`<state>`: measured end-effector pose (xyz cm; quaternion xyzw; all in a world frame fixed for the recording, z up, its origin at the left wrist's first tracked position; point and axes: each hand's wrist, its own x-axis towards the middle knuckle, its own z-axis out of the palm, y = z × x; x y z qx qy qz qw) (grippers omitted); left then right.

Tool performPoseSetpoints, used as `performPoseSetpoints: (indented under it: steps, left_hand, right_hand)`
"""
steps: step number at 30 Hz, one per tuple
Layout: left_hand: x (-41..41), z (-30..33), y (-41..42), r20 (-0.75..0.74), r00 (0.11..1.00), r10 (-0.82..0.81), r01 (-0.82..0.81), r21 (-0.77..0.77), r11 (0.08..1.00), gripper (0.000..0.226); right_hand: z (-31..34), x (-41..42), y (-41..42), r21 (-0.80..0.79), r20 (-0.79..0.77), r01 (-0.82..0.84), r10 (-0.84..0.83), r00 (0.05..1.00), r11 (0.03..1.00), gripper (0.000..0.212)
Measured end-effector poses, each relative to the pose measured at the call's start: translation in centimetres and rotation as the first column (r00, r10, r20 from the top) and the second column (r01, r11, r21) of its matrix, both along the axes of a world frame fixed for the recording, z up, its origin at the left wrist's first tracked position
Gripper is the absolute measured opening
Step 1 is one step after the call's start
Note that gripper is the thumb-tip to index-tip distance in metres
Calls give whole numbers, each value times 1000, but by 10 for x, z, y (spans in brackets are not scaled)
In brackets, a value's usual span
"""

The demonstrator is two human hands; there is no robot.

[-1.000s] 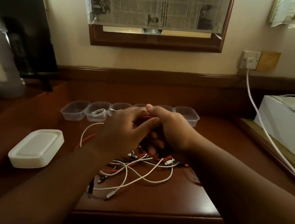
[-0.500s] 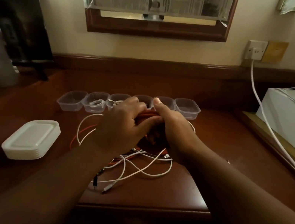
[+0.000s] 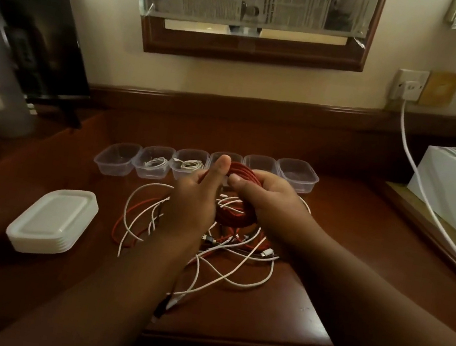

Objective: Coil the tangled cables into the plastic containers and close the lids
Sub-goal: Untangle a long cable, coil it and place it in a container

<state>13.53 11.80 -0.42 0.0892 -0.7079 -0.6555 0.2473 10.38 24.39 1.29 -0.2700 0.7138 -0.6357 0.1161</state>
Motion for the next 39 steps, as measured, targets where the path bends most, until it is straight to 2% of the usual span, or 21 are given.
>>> performPoseSetpoints:
  steps: [3,5,7,8,10,13,14,16,19,22,24,25,27,30,31,33,36,37,39]
  left_hand:
    - [0,-4,12,-6,999,38,-37,119,992,36]
    - [-1,-7,12,-27,999,34,-31,108,994,37]
    - [-3,-10,9,-79,997,7,-4,47,999,45]
    - [-3,-12,6,-105,994,-7,6,-9,1000,44]
    - [-4,-13,1,-140,990,-33,15,-130,991,39]
    - [-3,-7,3,-168,983,-79,26,-294,955,30]
    - [-3,-6,6,-163,983,-87,35,-300,953,30]
    - [-6,-5,17,-128,988,-86,59,-204,977,28]
    - [-10,-7,31,-46,997,-63,58,-107,993,29]
    - [-13,-6,27,-12,987,-161,155,-195,969,37]
    - [-14,-4,18,22,968,-251,247,-265,932,34]
    - [-14,-3,12,26,955,-295,292,-253,922,29]
    - [-13,-1,-1,-28,940,-341,326,-236,916,16]
    - [-16,3,-14,-132,952,-276,214,-357,909,12]
    - [-16,4,-12,-139,956,-256,194,-353,915,12]
    - [-18,6,-3,-110,970,-215,178,-277,944,10]
    - [-22,4,11,14,989,-146,145,-202,969,9]
    - [-22,5,14,38,982,-183,185,-81,979,13]
    - [-19,10,19,19,957,-291,280,222,934,23]
  right_hand:
    - [4,-2,-3,-244,380,-23,117,917,970,29]
    - [8,-6,0,-290,521,-1,159,838,957,31]
    - [9,-13,4,-287,578,-15,186,795,958,45]
    - [10,-15,6,-278,578,-17,182,796,960,47]
    - [11,-15,7,-225,500,-4,119,858,974,38]
    - [8,-12,2,-49,263,130,-113,958,990,36]
    - [7,-12,0,-19,180,187,-181,967,982,35]
    - [3,-12,-3,-71,71,279,-274,959,958,29]
    - [0,-15,-1,-183,94,358,-346,934,916,19]
    - [-2,-23,6,-154,66,393,-388,919,906,18]
    - [2,-27,16,-119,49,402,-399,916,908,17]
    - [5,-28,22,-103,56,395,-391,919,913,17]
    - [11,-28,31,-67,79,349,-344,936,935,19]
    - [17,-27,37,-76,127,248,-238,963,966,22]
    - [18,-27,36,-111,143,224,-208,968,968,24]
    - [24,-26,34,-178,159,196,-169,973,964,25]
    - [29,-25,30,-260,165,207,-168,972,943,22]
    - [30,-26,29,-280,158,220,-181,971,934,20]
    - [30,-30,27,-270,94,256,-239,966,928,16]
